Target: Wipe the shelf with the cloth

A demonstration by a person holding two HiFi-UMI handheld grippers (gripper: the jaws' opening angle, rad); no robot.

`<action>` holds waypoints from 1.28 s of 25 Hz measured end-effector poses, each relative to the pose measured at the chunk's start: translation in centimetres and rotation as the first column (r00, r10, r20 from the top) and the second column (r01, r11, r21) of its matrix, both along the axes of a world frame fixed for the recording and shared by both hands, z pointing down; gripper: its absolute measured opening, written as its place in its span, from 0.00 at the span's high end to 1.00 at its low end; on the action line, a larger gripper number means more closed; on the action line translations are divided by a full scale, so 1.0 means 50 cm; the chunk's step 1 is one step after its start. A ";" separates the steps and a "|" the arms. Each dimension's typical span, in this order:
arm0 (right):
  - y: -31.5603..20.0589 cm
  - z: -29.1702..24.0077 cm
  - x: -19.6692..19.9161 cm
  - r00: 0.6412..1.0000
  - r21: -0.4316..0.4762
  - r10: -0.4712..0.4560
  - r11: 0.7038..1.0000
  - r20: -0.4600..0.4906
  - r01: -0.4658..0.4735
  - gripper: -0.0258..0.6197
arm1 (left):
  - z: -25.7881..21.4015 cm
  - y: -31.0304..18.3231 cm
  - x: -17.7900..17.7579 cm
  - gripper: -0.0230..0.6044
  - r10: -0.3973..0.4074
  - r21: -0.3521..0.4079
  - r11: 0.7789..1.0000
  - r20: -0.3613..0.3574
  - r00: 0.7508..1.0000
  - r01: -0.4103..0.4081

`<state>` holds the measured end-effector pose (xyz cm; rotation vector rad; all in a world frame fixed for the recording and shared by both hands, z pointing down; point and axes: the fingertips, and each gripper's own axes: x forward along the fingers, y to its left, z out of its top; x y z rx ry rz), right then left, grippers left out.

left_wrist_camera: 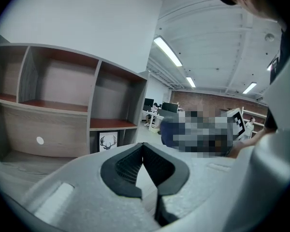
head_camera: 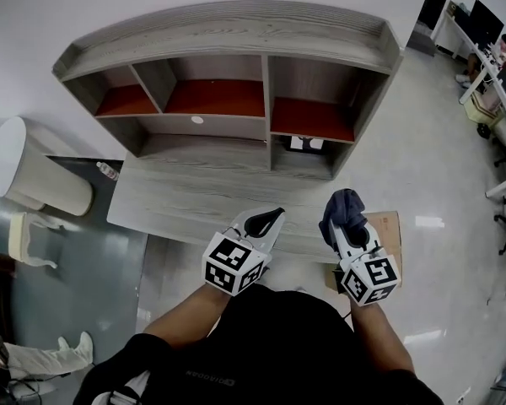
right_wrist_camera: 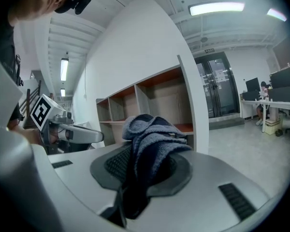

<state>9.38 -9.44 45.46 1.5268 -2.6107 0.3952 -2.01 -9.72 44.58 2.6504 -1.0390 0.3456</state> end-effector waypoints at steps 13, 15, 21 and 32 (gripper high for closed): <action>0.106 0.008 0.103 0.994 0.014 -0.109 0.994 0.015 0.109 0.82 | -0.012 0.115 0.102 0.95 -0.103 0.030 0.994 0.005 0.995 0.103; 0.119 0.012 0.110 0.991 0.019 -0.134 0.991 -0.002 0.134 0.81 | -0.009 0.133 0.100 0.95 -0.133 0.030 0.991 0.005 0.991 0.133; 0.144 0.020 0.119 0.983 0.027 -0.181 0.983 -0.026 0.182 0.81 | 0.005 0.173 0.084 0.95 -0.201 0.022 0.980 0.025 0.979 0.200; 0.164 0.011 0.087 0.984 0.011 -0.178 0.984 0.007 0.178 0.81 | -0.016 0.178 0.067 0.95 -0.185 0.029 0.982 0.017 0.982 0.185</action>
